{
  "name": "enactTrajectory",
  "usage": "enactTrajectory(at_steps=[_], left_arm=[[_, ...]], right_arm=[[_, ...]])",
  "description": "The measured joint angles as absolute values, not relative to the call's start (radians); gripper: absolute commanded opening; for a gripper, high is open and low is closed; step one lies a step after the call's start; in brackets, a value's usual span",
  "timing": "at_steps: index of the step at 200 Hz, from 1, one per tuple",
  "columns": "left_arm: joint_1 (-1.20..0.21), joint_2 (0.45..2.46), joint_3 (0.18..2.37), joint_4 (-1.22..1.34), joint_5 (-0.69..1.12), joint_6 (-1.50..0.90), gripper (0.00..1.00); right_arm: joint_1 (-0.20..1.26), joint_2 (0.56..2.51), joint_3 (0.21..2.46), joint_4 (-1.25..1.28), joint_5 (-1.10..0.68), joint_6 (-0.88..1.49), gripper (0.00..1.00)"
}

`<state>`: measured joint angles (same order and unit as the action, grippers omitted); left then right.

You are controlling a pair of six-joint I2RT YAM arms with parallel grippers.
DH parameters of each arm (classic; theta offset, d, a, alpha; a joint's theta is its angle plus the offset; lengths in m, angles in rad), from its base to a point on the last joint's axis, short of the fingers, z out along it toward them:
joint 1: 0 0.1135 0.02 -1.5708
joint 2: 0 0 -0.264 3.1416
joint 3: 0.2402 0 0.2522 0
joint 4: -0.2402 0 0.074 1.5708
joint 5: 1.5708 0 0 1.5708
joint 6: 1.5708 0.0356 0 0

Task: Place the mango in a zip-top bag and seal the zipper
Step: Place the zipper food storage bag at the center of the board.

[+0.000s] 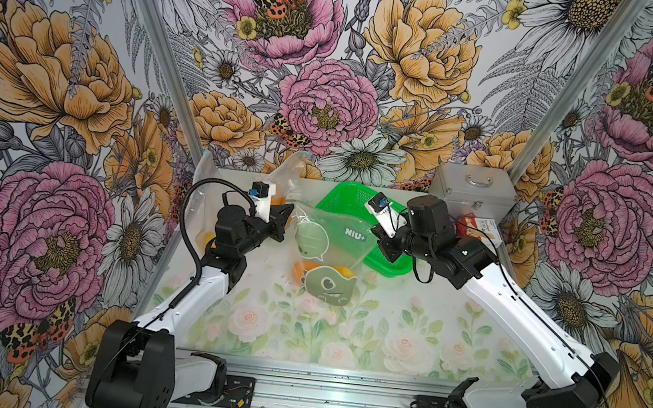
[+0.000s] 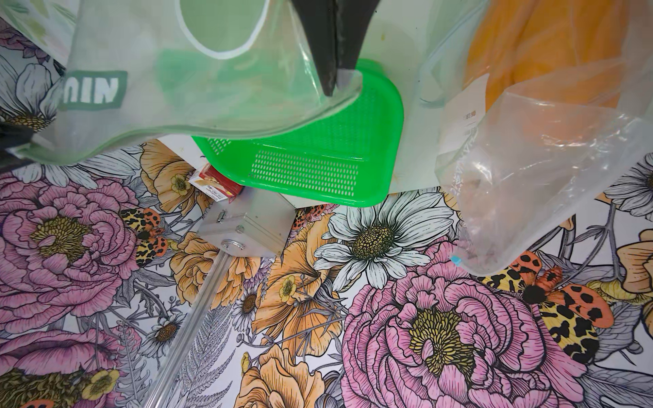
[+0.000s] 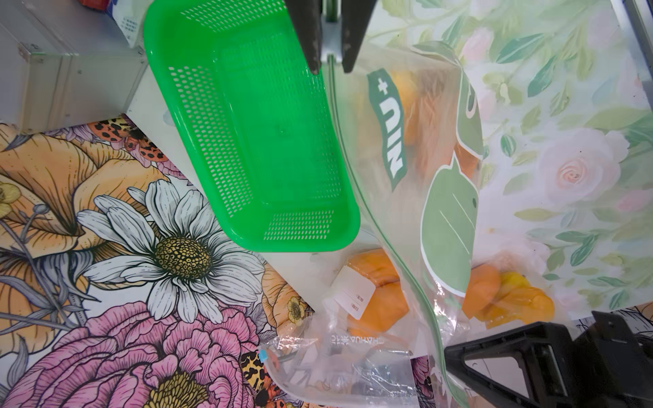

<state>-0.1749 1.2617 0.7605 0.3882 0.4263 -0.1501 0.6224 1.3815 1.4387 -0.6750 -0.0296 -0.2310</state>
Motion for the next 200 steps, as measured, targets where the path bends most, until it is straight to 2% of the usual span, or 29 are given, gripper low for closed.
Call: enactTrajectory(at_steps=[62,83,92,106,125,144,159,170,180,186,200], left_arm=[[-0.2,1.397,0.855,0.439,0.437,-0.151,0.0],[-0.209,1.422,0.858,0.451,0.444,-0.151,0.16],[-0.212,1.428,0.858,0.453,0.448,-0.159,0.28],[-0.214,1.431,0.858,0.456,0.459,-0.165,0.49],[-0.214,1.427,0.858,0.465,0.465,-0.174,0.6],[-0.214,1.4,0.853,0.467,0.461,-0.183,0.8],[-0.214,1.346,0.831,0.469,0.443,-0.188,0.92],[-0.214,1.29,0.804,0.469,0.421,-0.186,0.98],[-0.214,1.227,0.772,0.465,0.392,-0.192,0.99],[-0.214,1.188,0.754,0.459,0.371,-0.194,0.99],[-0.214,1.097,0.709,0.437,0.316,-0.197,0.99]], right_arm=[[0.55,1.433,1.439,-0.641,0.009,-0.231,0.0],[0.535,1.448,1.439,-0.641,0.012,-0.231,0.0],[0.532,1.45,1.439,-0.641,0.012,-0.228,0.09],[0.529,1.45,1.439,-0.641,0.007,-0.225,0.33],[0.529,1.45,1.439,-0.641,-0.004,-0.221,0.48],[0.529,1.442,1.437,-0.64,-0.019,-0.212,0.6],[0.529,1.422,1.43,-0.641,-0.023,-0.202,0.71],[0.529,1.399,1.428,-0.642,-0.022,-0.182,0.8],[0.529,1.376,1.428,-0.641,-0.019,-0.166,0.88],[0.529,1.362,1.428,-0.641,-0.015,-0.157,0.98],[0.529,1.323,1.425,-0.638,-0.003,-0.126,0.99]])
